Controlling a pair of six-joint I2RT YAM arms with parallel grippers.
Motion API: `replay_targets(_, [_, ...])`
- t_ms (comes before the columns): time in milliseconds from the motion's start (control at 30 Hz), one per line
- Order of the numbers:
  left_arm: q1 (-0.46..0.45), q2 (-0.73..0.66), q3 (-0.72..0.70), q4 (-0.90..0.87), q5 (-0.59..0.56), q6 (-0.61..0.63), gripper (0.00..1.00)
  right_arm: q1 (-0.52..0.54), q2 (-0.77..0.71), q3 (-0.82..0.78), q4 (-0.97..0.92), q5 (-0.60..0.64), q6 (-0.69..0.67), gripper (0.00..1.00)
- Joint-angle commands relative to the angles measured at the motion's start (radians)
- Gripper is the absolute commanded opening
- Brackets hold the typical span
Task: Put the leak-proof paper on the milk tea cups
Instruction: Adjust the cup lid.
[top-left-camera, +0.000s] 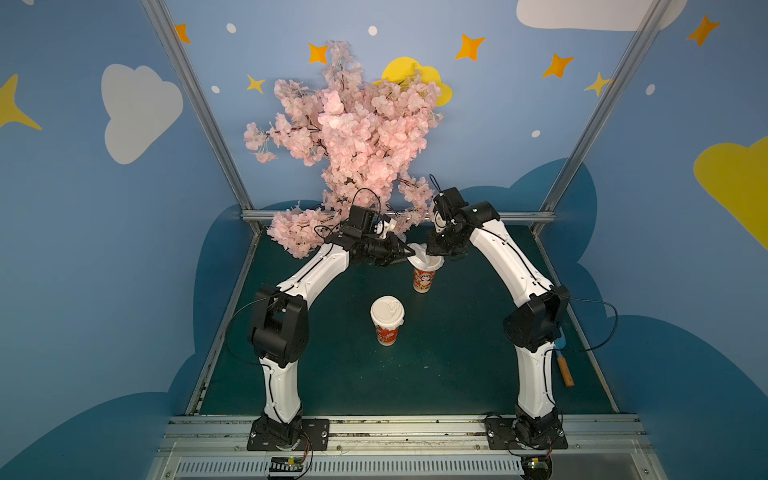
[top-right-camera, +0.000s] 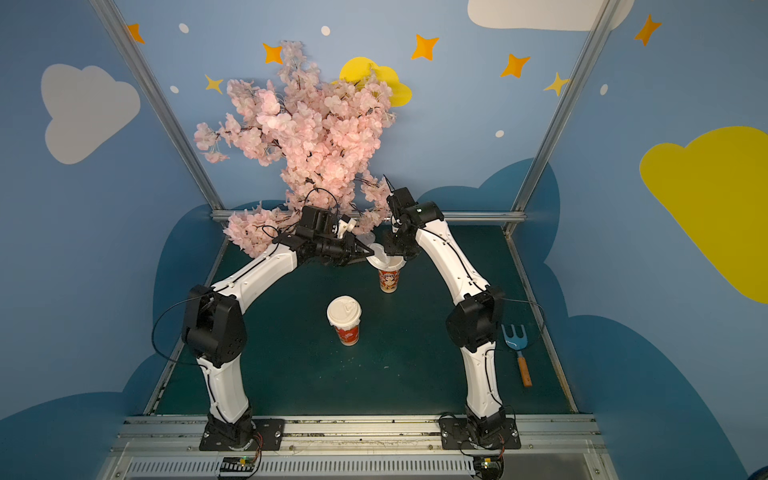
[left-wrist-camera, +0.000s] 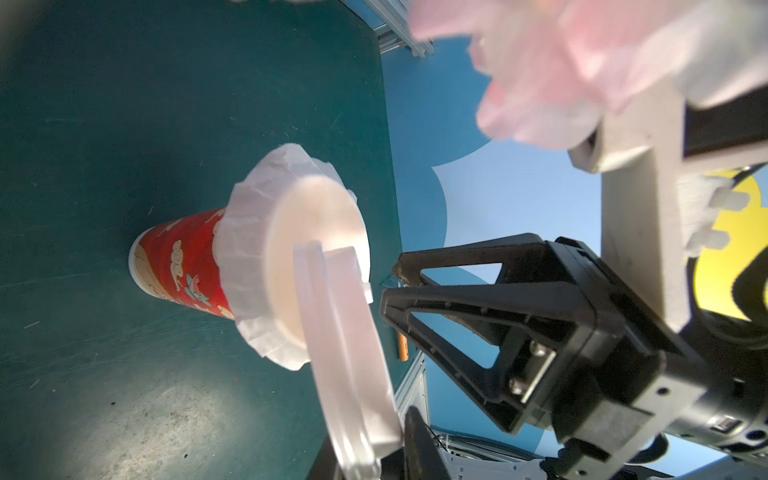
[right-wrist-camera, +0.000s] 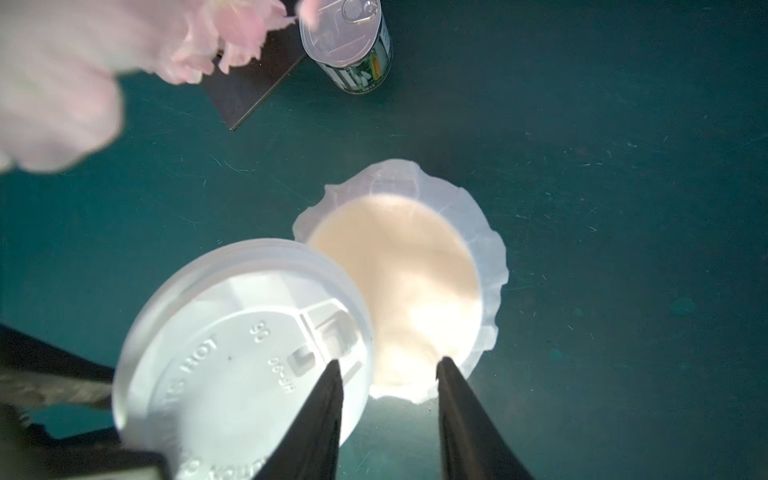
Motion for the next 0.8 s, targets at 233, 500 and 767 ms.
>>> replay_targets(233, [0.0,0.014,0.047,0.066,0.044,-0.013,0.2,-0.015,-0.121,-0.038,0.066,0.022,0.014,0.43])
replay_targets(500, [0.0,0.027,0.046,0.067,0.05,-0.015,0.2,-0.017,-0.206,-0.196,0.201,-0.021,0.004,0.45])
replay_targets(767, [0.0,0.023,0.041,0.068,0.052,-0.011,0.17,-0.062,-0.243,-0.312,0.309,-0.262,0.067,0.59])
